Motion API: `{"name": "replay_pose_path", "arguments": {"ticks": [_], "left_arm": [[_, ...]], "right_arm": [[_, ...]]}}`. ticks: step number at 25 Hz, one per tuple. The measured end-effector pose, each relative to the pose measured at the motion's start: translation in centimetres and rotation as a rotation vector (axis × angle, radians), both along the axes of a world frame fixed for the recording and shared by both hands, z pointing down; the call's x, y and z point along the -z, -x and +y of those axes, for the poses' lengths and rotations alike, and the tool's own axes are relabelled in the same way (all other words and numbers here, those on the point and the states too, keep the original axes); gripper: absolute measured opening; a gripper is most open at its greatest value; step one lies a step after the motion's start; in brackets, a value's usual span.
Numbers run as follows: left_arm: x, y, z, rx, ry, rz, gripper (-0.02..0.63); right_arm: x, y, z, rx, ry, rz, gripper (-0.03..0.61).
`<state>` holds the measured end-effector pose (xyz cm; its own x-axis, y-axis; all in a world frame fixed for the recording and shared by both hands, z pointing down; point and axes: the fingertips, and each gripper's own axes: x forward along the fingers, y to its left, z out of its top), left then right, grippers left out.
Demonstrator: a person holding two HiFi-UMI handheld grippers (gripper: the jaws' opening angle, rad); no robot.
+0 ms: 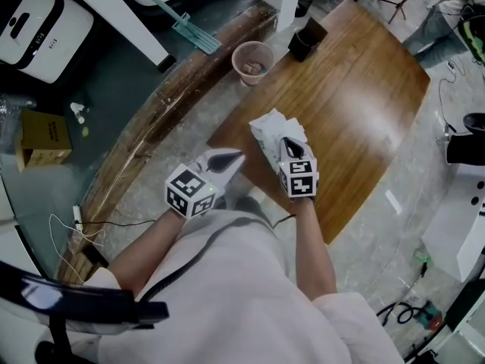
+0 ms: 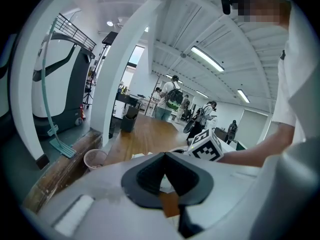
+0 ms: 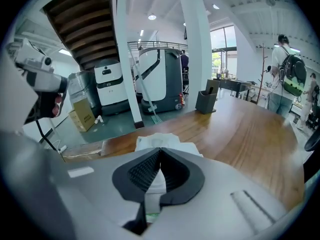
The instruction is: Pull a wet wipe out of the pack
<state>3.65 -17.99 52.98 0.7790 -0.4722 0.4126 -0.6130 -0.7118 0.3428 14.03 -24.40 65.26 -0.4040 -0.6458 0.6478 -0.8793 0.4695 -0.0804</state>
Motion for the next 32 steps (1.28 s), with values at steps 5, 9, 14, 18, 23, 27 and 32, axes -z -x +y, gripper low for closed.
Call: {"name": "replay_pose_path", "arguments": {"ticks": [5, 9, 14, 18, 23, 27, 32], "left_arm": [[0.4, 0.1, -0.2, -0.023, -0.01, 0.016, 0.005], [0.5, 0.2, 0.0, -0.042, -0.01, 0.029, 0.005], [0.9, 0.2, 0.4, -0.066, -0.024, 0.045, 0.005], [1.3, 0.3, 0.7, -0.082, -0.023, 0.063, 0.005], [1.3, -0.1, 0.7, -0.117, -0.023, 0.072, 0.005], [1.3, -1.0, 0.6, -0.157, -0.026, 0.078, 0.005], [1.7, -1.8, 0.8, -0.201, -0.034, 0.091, 0.005]], "right_arm": [[1.2, -0.3, 0.3, -0.033, -0.027, -0.005, 0.011], [2.1, -0.2, 0.9, -0.05, -0.044, -0.005, 0.011], [3.5, -0.3, 1.4, -0.073, -0.076, -0.007, 0.011], [4.6, -0.2, 1.8, -0.09, -0.093, -0.001, 0.011], [5.6, -0.2, 2.5, -0.111, -0.11, 0.002, 0.011], [6.6, -0.2, 3.0, -0.129, -0.129, -0.022, 0.011], [8.2, -0.1, 3.4, -0.147, -0.163, -0.022, 0.01]]}}
